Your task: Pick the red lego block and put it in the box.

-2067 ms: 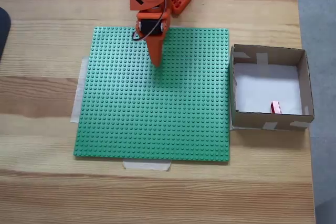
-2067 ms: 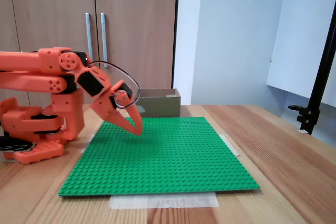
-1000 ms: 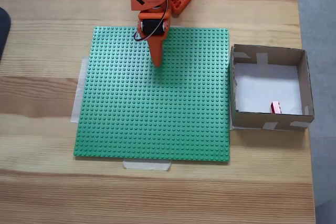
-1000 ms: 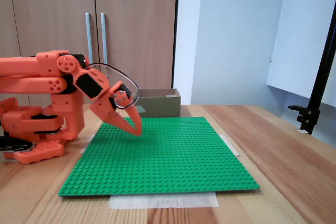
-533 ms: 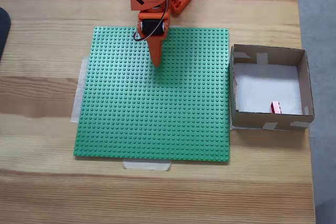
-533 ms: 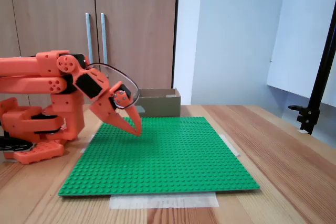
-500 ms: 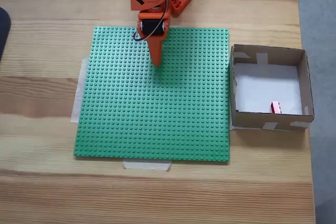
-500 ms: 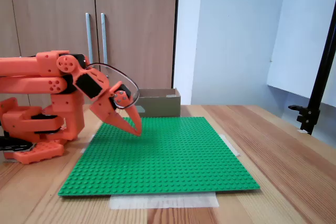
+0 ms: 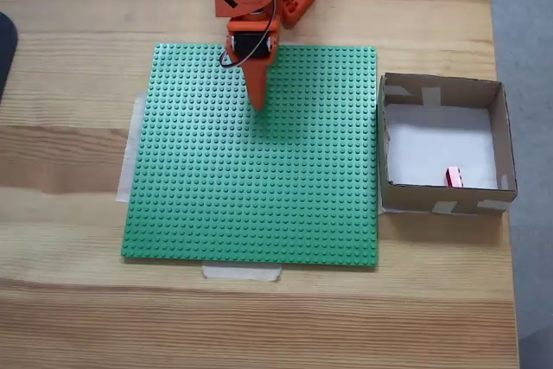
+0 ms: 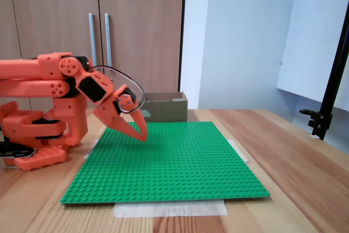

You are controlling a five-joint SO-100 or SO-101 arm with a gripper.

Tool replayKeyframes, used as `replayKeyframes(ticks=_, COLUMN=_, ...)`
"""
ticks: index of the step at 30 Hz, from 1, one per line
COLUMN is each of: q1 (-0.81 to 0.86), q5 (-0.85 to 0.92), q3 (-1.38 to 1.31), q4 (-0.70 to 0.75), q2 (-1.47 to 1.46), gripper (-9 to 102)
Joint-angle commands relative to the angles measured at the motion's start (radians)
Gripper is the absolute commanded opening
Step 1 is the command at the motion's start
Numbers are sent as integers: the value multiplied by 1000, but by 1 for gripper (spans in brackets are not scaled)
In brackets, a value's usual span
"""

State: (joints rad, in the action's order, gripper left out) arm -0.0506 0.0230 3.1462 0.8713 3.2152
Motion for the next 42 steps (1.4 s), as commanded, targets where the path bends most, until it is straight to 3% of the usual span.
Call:
replayKeyframes(ticks=1, q1=3, q5=3, q3=6, q4=0, q2=8, gripper=-1)
replayKeyframes(ticks=42, q1=3, q5=21, q3=6, q4=2, q2=8, gripper=-1)
